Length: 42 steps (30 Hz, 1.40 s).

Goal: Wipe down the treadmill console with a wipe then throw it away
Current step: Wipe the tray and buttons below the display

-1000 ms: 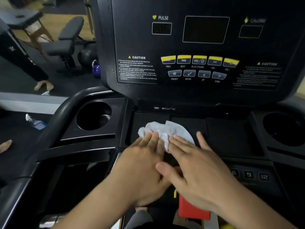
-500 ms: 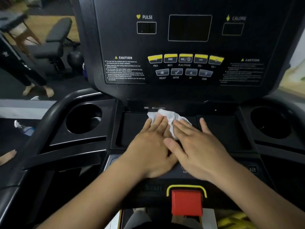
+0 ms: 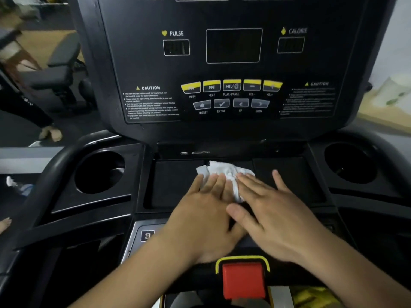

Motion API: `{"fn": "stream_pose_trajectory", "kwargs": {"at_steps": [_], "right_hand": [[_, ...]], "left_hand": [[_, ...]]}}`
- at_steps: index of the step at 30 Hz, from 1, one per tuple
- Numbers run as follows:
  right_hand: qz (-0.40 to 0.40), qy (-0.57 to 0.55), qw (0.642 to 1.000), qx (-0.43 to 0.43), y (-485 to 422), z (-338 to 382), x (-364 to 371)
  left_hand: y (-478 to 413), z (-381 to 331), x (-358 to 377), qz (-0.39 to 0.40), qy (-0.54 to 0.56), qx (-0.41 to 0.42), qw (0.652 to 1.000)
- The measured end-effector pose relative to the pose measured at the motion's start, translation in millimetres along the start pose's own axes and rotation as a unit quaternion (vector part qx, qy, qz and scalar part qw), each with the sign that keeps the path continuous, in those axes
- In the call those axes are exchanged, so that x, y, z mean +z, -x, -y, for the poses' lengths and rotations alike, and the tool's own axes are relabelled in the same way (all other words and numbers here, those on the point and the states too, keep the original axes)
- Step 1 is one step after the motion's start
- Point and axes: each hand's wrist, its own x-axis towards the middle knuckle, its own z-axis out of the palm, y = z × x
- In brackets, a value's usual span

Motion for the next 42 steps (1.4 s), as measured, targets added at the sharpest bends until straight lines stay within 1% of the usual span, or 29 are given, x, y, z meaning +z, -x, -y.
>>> {"fn": "stream_pose_trajectory", "kwargs": {"at_steps": [3, 5, 7, 8, 11, 14, 17, 20, 23, 24, 27, 29, 31, 33, 35, 36, 37, 39, 41, 42], "right_hand": [[-0.022, -0.004, 1.000, 0.013, -19, -11, -5], [-0.030, 0.014, 0.999, 0.007, -21, -13, -8], [-0.020, 0.035, 0.999, -0.014, -3, -9, -6], [-0.013, 0.040, 0.999, -0.015, 7, -6, -4], [-0.002, 0.045, 0.999, 0.012, 4, -14, -5], [-0.037, 0.052, 0.997, 0.039, -11, -25, -8], [-0.020, 0.066, 0.997, 0.018, 11, -14, -7], [-0.008, 0.056, 0.997, 0.050, 16, -13, -3], [-0.040, 0.039, 0.995, 0.084, -2, -30, -4], [-0.046, 0.039, 0.995, 0.083, -2, -32, -4], [-0.021, 0.069, 0.994, 0.077, 22, -31, -1], [-0.010, 0.093, 0.990, 0.108, 36, -38, 1], [-0.025, 0.101, 0.985, 0.141, 37, -50, -2], [-0.067, 0.096, 0.984, 0.133, 36, -54, -9], [-0.111, 0.064, 0.988, 0.086, 36, -51, -10], [-0.108, 0.050, 0.991, 0.064, 35, -48, -8], [-0.087, 0.039, 0.994, 0.054, 34, -47, -4], [-0.065, 0.018, 0.995, 0.073, 25, -51, 4], [-0.080, 0.013, 0.991, 0.108, 13, -56, 4], [-0.082, 0.030, 0.988, 0.126, 11, -54, 0]], "left_hand": [[-24, -2, 0, -0.018, 0.015, -0.014, 1.000], [-22, -3, -2, -0.020, 0.028, 0.004, 0.999], [-3, -6, -4, -0.008, 0.031, 0.033, 0.999], [3, -8, -4, -0.002, 0.031, 0.034, 0.999], [-14, -10, -3, -0.009, 0.038, 0.037, 0.999], [-35, -11, -2, -0.028, 0.071, 0.033, 0.997], [-16, -13, 3, -0.025, 0.060, 0.077, 0.995], [-20, -12, 2, -0.006, 0.052, 0.071, 0.996], [-43, -16, -2, -0.011, 0.061, 0.057, 0.996], [-43, -17, -3, -0.014, 0.064, 0.059, 0.996], [-18, -20, 2, -0.009, 0.056, 0.072, 0.996], [-5, -19, 2, -0.008, 0.046, 0.061, 0.997], [-6, -21, -1, -0.019, 0.039, 0.059, 0.997], [-13, -27, -5, -0.039, 0.039, 0.072, 0.996], [-17, -32, -4, -0.054, 0.056, 0.084, 0.993], [-17, -34, -2, -0.057, 0.067, 0.087, 0.992], [-17, -35, -1, -0.058, 0.074, 0.086, 0.992], [-24, -37, -1, -0.059, 0.073, 0.075, 0.993], [-40, -40, -7, -0.062, 0.067, 0.063, 0.994], [-47, -41, -10, -0.063, 0.060, 0.063, 0.994]]}}
